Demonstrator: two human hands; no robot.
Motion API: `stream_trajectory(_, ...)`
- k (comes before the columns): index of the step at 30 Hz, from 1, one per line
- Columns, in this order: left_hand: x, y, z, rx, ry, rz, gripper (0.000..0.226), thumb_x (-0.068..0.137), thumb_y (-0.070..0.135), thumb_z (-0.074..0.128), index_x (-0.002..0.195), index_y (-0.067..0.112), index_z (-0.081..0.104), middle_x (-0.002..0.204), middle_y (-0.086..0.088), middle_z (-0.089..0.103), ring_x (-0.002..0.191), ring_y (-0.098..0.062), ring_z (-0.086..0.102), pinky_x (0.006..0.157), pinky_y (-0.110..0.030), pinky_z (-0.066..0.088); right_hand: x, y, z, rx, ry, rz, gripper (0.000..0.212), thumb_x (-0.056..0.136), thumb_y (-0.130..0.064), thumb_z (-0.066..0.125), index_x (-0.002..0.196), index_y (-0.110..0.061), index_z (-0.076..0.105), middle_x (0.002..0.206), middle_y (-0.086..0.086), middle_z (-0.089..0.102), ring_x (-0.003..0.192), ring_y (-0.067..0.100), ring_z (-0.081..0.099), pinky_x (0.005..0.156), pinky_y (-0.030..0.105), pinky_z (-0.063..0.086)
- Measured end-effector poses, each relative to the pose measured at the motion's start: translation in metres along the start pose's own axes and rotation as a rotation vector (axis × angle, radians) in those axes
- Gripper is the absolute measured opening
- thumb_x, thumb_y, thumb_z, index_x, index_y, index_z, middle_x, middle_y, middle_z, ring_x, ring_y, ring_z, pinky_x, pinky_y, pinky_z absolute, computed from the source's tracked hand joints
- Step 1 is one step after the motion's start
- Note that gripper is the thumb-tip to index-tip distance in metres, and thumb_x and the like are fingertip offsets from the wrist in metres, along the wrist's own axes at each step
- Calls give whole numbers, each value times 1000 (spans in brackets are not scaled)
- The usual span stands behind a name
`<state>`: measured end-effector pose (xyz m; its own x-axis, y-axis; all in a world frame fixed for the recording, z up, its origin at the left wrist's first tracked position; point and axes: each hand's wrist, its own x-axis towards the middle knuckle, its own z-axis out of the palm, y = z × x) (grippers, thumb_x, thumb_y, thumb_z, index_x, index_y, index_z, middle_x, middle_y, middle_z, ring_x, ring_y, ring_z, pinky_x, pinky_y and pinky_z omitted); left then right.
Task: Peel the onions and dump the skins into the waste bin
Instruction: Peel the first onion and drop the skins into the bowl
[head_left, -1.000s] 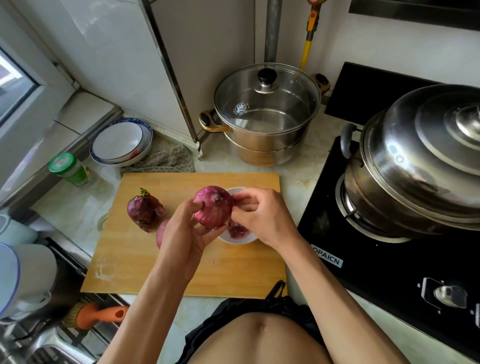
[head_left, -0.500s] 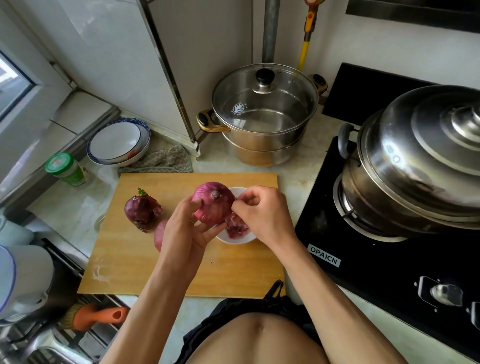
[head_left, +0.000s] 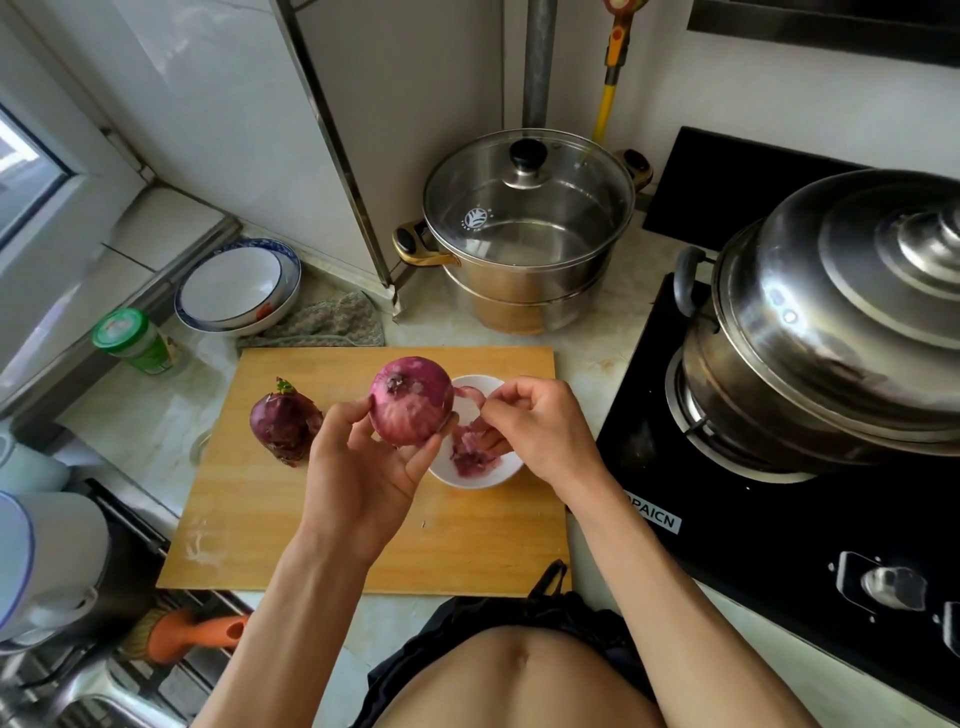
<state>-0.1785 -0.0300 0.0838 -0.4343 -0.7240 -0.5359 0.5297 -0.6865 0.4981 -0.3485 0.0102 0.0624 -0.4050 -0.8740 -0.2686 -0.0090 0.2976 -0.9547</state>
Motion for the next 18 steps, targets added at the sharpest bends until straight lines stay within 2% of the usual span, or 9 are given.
stream_trajectory(3, 0, -1, 1, -6, -10, -4, 65, 84, 27, 55, 145, 4, 51, 137, -27, 62, 121, -46, 64, 74, -32, 65, 0, 1, 1, -88, 33, -8, 32, 82, -35, 80, 75, -6, 70, 64, 3, 73, 61, 18, 72, 72, 47, 62)
stream_trajectory(7, -2, -1, 0, -31, -30, -8, 53, 81, 27, 54, 128, 4, 62, 130, -27, 66, 108, -43, 70, 72, -32, 64, 3, 6, -5, -132, 58, 19, 25, 83, -31, 77, 72, -8, 71, 67, 3, 73, 65, 19, 72, 71, 50, 61)
stream_trajectory(11, -3, 2, -2, -56, -35, -6, 59, 81, 28, 51, 134, 3, 59, 128, -26, 67, 102, -41, 73, 68, -30, 64, 5, 9, -8, -186, 99, 42, 18, 75, -29, 70, 69, -12, 70, 67, 2, 73, 68, 21, 72, 68, 50, 60)
stream_trajectory(15, -2, 4, -4, -37, -18, -10, 60, 81, 27, 51, 135, 3, 58, 130, -26, 66, 105, -41, 71, 70, -31, 64, 2, 10, -8, -373, 92, -13, 23, 84, -33, 72, 72, -14, 69, 65, -4, 70, 67, 14, 70, 67, 41, 61)
stream_trajectory(18, -1, 1, -4, -6, 8, -27, 57, 80, 25, 52, 131, 2, 61, 135, -28, 64, 121, -45, 63, 71, -33, 65, 0, 10, -7, -534, 98, -112, 24, 88, -36, 70, 78, -15, 72, 72, -4, 71, 71, 15, 68, 65, 36, 58)
